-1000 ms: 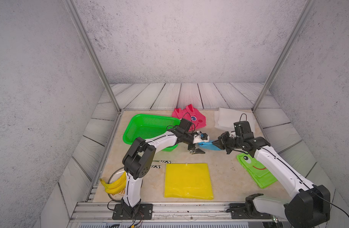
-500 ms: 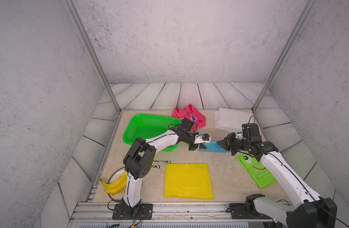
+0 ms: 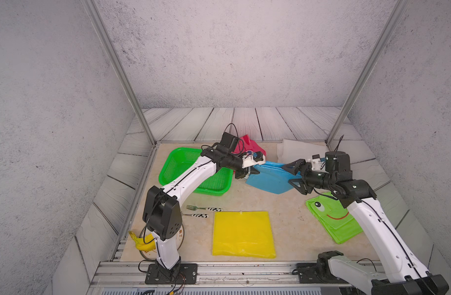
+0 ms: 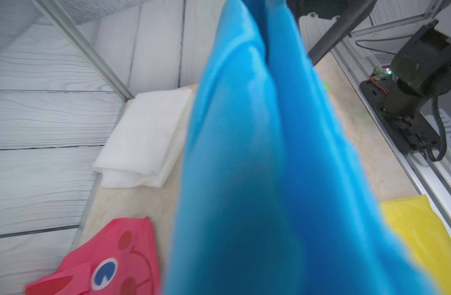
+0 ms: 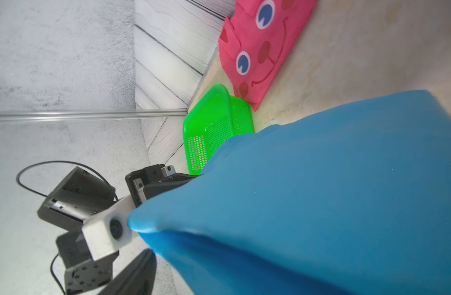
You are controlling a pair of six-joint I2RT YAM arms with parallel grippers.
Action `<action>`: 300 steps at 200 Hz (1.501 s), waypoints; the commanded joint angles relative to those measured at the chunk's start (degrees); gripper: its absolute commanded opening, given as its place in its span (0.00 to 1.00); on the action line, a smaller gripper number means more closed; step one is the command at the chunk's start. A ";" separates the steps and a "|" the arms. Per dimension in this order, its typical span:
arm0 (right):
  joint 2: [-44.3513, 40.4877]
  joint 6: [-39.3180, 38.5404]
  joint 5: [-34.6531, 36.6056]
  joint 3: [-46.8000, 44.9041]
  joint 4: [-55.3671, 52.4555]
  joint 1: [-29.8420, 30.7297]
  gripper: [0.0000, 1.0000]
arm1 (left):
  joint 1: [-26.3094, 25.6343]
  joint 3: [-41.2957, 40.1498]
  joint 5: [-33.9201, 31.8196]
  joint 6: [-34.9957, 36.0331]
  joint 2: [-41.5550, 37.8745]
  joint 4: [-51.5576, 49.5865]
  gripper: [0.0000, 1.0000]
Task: Put the folded raincoat in the basket
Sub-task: Pick up the raincoat from the center of the board, then place the raincoat in the basket.
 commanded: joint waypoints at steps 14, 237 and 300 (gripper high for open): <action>-2.28 -13.90 -3.07 4.80 -6.26 -0.13 0.91 | 3.76 2.31 -3.39 -0.72 -6.36 -5.83 0.01; 1.80 -27.44 -12.56 0.81 -3.13 0.00 0.93 | 27.51 3.76 -49.13 9.98 0.22 27.20 0.00; 1.92 -25.20 -12.53 -0.29 -0.50 -0.02 0.93 | 27.64 9.33 -42.47 17.31 1.87 28.14 0.00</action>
